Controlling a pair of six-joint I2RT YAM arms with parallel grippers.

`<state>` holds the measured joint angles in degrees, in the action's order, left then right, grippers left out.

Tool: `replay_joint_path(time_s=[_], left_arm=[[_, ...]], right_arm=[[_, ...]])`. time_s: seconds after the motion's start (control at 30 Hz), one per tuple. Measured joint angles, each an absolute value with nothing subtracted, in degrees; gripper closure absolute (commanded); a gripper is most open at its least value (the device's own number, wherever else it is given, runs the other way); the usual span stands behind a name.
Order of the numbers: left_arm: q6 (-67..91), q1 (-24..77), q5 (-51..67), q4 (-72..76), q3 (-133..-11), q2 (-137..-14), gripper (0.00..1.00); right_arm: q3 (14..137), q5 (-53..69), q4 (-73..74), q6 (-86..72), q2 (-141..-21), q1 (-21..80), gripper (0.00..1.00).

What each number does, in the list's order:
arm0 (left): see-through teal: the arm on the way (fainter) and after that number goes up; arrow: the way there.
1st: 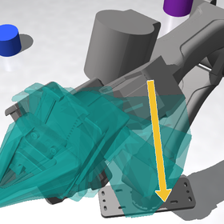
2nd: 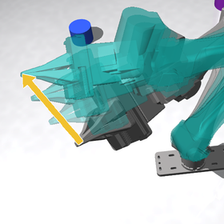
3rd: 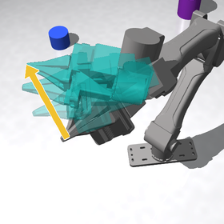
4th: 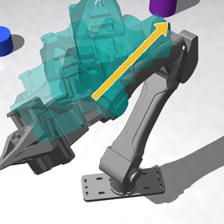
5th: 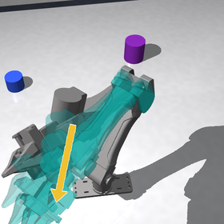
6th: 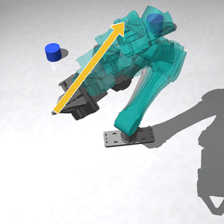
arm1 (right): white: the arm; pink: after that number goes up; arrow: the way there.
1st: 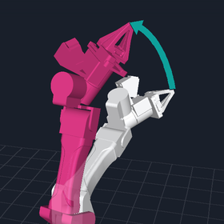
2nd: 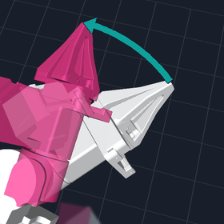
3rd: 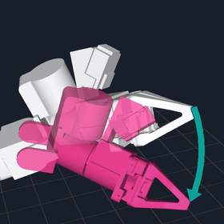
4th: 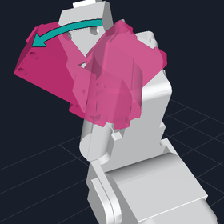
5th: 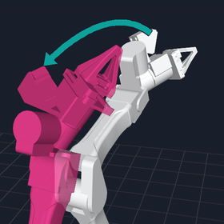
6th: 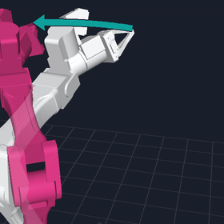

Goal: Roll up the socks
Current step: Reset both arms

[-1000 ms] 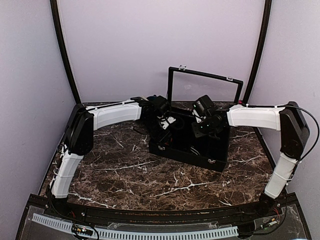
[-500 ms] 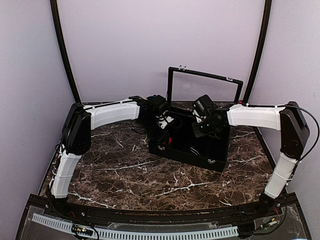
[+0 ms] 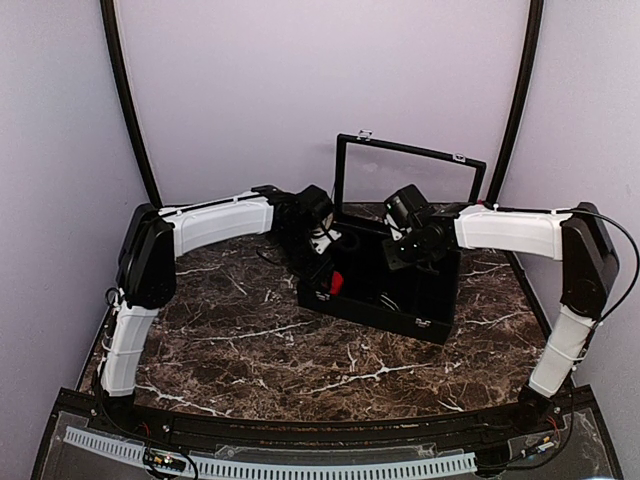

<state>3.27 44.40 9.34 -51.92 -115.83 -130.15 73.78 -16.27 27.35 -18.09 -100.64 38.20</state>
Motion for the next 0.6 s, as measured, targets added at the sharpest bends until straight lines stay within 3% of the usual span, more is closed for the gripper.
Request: replay_joint_path(time_s=[0.3, 0.5, 0.6], left_arm=[[4.8, 43.0, 5.3, -49.8, -110.6, -120.0, 0.51], [6.6, 42.3, -4.1, -36.8, -92.0, -98.5, 0.39], [7.3, 41.9, -10.2, -28.4, -80.7, -86.7, 0.38]], right_arm=[[75.2, -16.3, 27.0, -18.3, -100.7, 38.2, 0.57], [75.4, -18.2, 25.1, -18.3, -100.1, 38.2, 0.56], [75.4, -19.9, 24.4, -18.3, -98.0, 37.9, 0.56]])
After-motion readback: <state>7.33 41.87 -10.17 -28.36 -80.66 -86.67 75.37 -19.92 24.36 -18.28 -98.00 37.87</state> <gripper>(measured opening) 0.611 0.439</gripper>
